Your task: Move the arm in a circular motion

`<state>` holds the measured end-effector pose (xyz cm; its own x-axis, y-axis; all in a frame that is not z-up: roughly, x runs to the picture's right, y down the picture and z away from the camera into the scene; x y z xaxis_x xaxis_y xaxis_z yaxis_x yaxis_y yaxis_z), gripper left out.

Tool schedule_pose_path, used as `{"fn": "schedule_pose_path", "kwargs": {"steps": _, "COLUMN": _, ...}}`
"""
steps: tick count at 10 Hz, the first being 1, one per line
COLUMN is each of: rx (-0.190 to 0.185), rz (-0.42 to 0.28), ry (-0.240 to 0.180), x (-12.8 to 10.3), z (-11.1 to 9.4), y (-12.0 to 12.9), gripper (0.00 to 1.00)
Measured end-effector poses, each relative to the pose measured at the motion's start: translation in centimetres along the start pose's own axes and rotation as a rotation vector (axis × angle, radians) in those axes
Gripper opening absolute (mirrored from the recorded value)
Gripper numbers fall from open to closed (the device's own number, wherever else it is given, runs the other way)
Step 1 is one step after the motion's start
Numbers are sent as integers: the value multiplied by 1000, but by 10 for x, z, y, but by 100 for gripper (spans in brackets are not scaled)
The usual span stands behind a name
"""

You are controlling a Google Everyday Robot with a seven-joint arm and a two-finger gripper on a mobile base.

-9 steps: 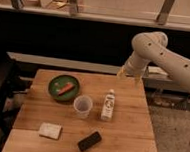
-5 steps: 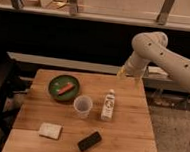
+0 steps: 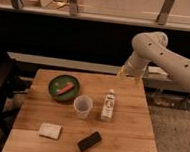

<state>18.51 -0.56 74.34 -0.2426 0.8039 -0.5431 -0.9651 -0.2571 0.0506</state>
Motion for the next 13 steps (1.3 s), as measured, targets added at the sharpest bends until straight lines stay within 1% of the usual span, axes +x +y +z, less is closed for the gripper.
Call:
{"fn": "schedule_pose_path", "kwargs": {"steps": 4, "rx": 0, "rz": 0, "ry": 0, "x": 0, "z": 0, "y": 0, "gripper": 66}}
{"fn": "schedule_pose_path", "kwargs": {"steps": 5, "rx": 0, "rz": 0, "ry": 0, "x": 0, "z": 0, "y": 0, "gripper": 64}}
{"fn": "schedule_pose_path", "kwargs": {"steps": 6, "rx": 0, "rz": 0, "ry": 0, "x": 0, "z": 0, "y": 0, "gripper": 59}}
{"fn": "schedule_pose_path", "kwargs": {"steps": 8, "rx": 0, "rz": 0, "ry": 0, "x": 0, "z": 0, "y": 0, "gripper": 37}}
{"fn": "schedule_pose_path", "kwargs": {"steps": 11, "rx": -1, "rz": -2, "ry": -1, "x": -1, "z": 0, "y": 0, "gripper": 7}}
{"fn": "schedule_pose_path", "kwargs": {"steps": 12, "rx": 10, "rz": -12, "ry": -8, "x": -7, "z": 1, "y": -2, "gripper": 1}}
{"fn": "schedule_pose_path", "kwargs": {"steps": 13, "rx": 15, "rz": -24, "ry": -14, "x": -12, "z": 4, "y": 1, "gripper": 0}}
